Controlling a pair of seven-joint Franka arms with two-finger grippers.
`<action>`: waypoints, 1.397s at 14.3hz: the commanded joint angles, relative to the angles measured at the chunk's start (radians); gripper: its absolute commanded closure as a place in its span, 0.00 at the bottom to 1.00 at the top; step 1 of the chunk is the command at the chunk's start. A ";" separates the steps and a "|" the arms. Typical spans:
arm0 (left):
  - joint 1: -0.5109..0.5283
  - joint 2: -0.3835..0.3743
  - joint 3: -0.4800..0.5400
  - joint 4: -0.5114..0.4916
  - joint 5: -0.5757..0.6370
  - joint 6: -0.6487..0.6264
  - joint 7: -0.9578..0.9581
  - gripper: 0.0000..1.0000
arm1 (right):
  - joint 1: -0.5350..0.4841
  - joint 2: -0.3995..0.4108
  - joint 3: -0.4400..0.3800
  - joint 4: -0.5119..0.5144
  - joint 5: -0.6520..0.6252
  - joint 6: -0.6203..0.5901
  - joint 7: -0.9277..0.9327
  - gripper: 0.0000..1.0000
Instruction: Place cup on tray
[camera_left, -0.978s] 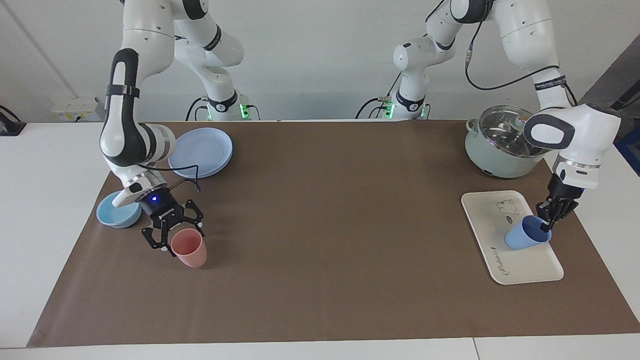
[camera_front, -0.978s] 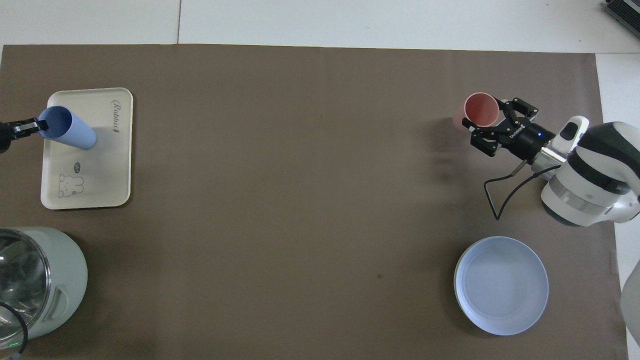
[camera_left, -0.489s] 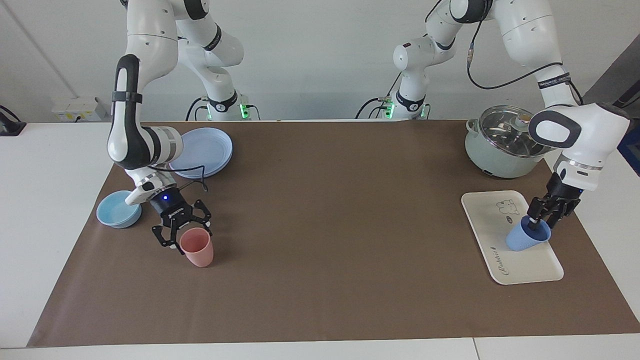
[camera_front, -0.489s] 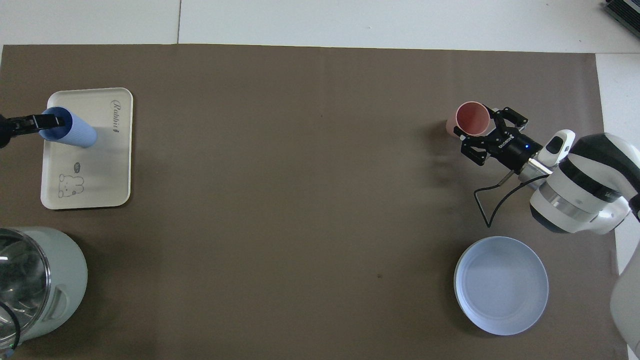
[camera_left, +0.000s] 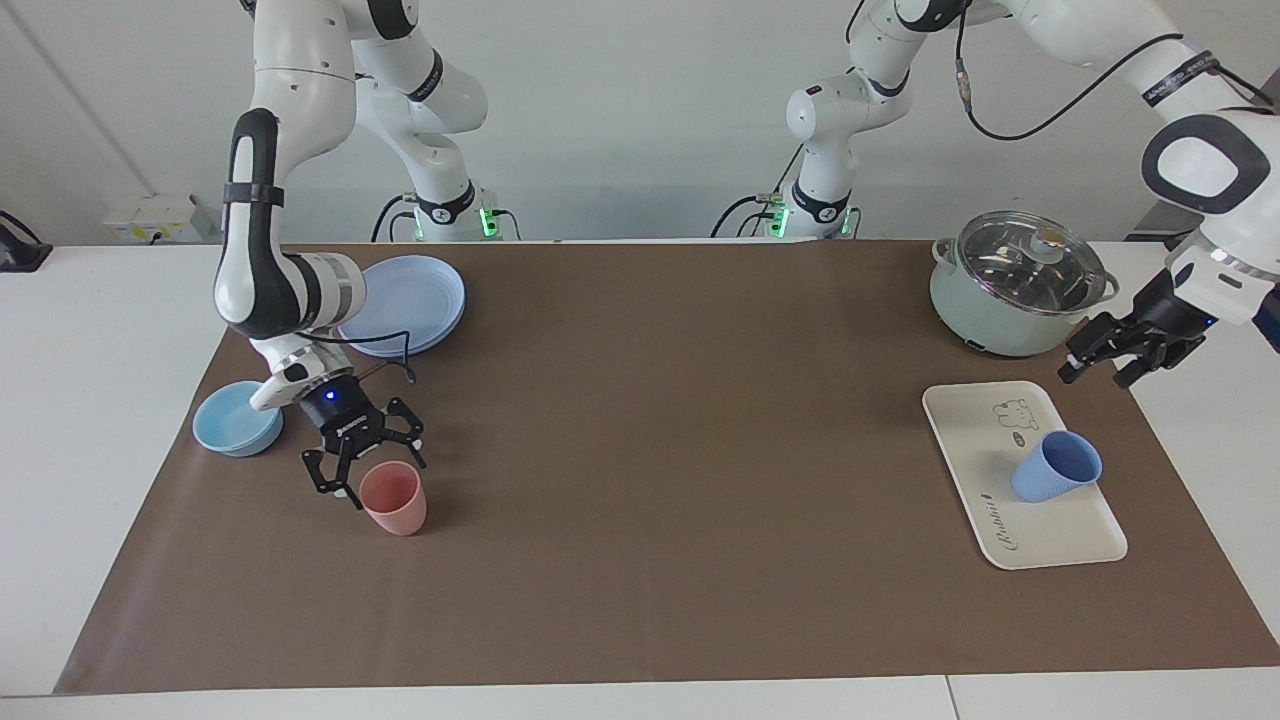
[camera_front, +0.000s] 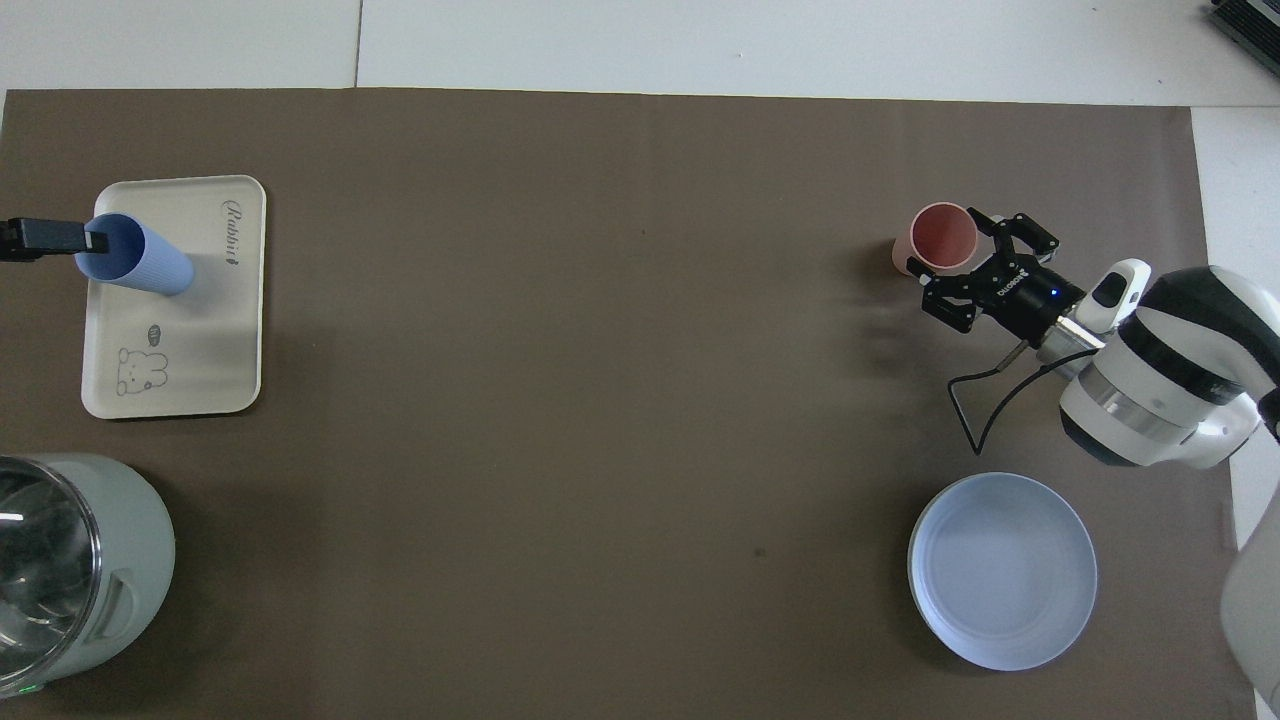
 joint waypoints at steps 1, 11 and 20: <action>-0.023 0.019 0.005 0.139 0.048 -0.230 -0.104 0.01 | 0.019 -0.055 0.003 -0.010 0.029 0.067 0.018 0.00; -0.362 -0.078 -0.006 0.172 0.408 -0.339 -0.262 0.02 | 0.195 -0.159 0.003 -0.003 -0.078 0.402 0.205 0.00; -0.282 -0.271 0.009 -0.137 0.230 -0.115 -0.259 0.02 | 0.129 -0.158 -0.006 0.036 -0.587 0.268 0.471 0.00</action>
